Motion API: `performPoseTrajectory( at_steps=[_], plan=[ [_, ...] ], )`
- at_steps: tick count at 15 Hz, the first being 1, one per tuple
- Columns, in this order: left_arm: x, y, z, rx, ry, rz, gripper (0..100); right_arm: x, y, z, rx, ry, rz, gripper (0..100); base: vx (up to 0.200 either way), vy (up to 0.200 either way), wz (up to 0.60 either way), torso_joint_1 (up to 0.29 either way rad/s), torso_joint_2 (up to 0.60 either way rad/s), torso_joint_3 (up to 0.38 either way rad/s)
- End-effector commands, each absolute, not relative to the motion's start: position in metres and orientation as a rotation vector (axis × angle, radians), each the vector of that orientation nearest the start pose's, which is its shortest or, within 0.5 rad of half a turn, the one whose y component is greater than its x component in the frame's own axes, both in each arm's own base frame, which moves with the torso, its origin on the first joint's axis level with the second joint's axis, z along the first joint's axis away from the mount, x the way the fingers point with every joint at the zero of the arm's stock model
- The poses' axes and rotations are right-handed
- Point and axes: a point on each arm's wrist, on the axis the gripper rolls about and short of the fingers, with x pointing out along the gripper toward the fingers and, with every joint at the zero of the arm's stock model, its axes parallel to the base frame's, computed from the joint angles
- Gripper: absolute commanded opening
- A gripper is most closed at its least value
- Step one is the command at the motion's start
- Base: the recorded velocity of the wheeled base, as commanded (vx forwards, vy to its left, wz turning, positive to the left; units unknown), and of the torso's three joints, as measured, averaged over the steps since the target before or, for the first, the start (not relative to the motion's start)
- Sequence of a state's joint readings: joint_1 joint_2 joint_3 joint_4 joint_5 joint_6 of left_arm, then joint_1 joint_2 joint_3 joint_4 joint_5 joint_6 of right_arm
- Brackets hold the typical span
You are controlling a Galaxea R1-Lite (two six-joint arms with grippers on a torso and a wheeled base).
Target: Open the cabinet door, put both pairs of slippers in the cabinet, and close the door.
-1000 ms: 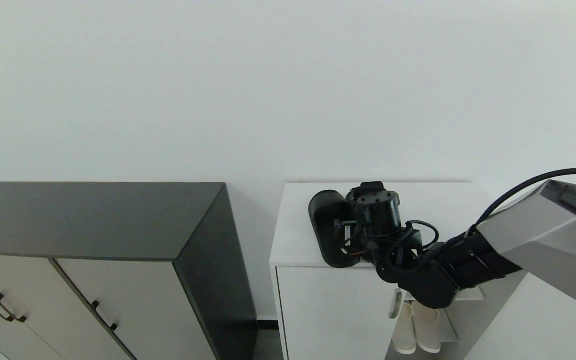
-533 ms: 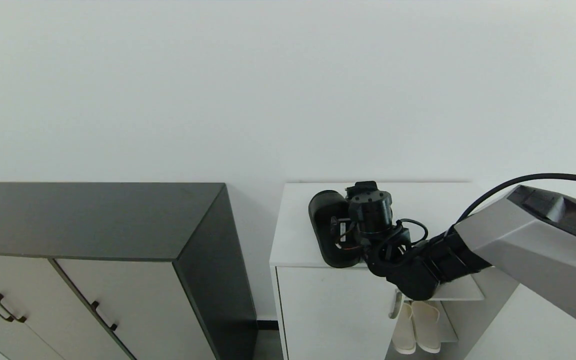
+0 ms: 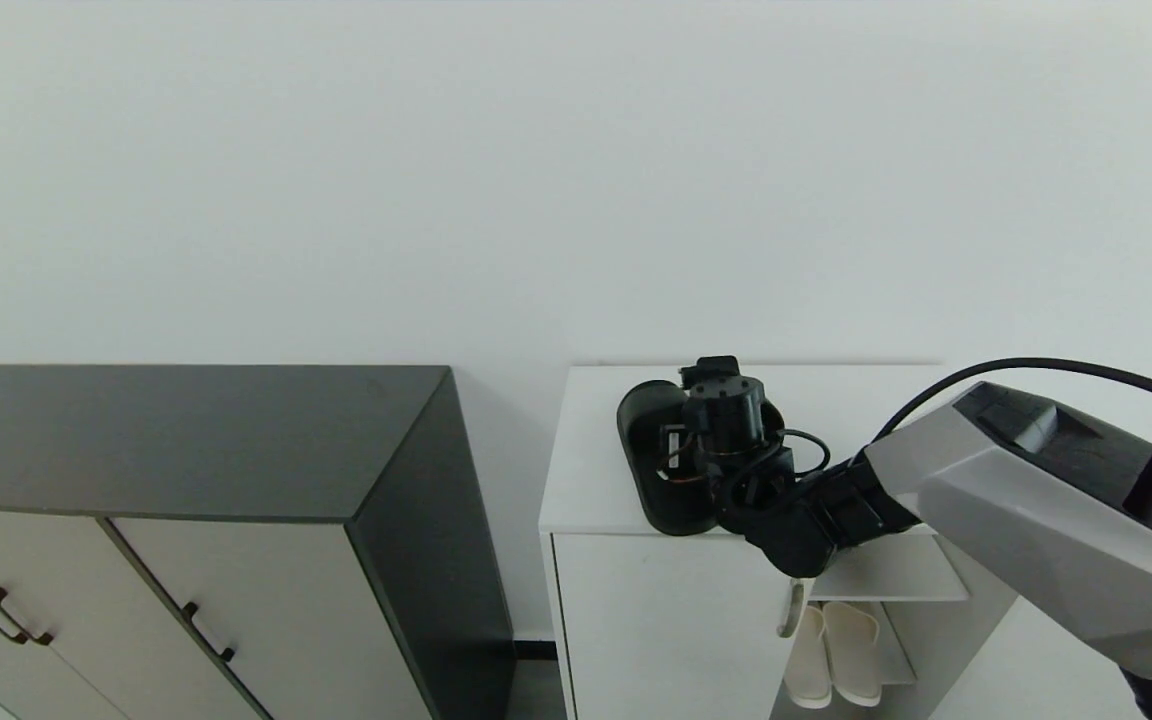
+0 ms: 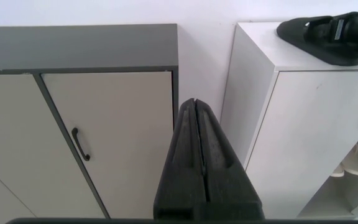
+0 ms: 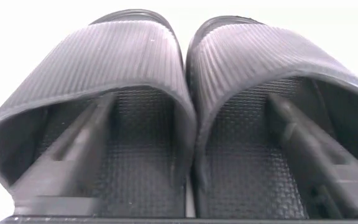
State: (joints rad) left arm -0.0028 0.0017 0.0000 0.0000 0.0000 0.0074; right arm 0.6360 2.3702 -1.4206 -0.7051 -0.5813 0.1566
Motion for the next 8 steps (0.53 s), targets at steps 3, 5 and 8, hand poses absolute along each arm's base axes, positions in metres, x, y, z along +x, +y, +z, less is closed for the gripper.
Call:
performPoseTrajectory(
  at_steps=[3, 5, 8],
  plan=[
    [-0.023, 0.0, 0.076, 0.008, 0.002, -0.005, 0, 0.385, 0.274, 0.094, 0.024, 0.191, 0.043, 0, 0.0, 0.0, 0.0, 0.0, 0.0, 0.0],
    [-0.023, 0.0, 0.076, 0.008, 0.003, -0.005, 0, 0.383, 0.276, 0.097, 0.02, 0.187, 0.05, 0, 0.0, 0.0, 0.0, 0.0, 0.0, 0.0],
    [-0.023, 0.0, 0.076, 0.008, 0.002, -0.005, 0, 0.373, 0.272, 0.099, 0.009, 0.199, 0.057, 0, 0.0, 0.0, 0.0, 0.0, 0.0, 0.0]
  ],
)
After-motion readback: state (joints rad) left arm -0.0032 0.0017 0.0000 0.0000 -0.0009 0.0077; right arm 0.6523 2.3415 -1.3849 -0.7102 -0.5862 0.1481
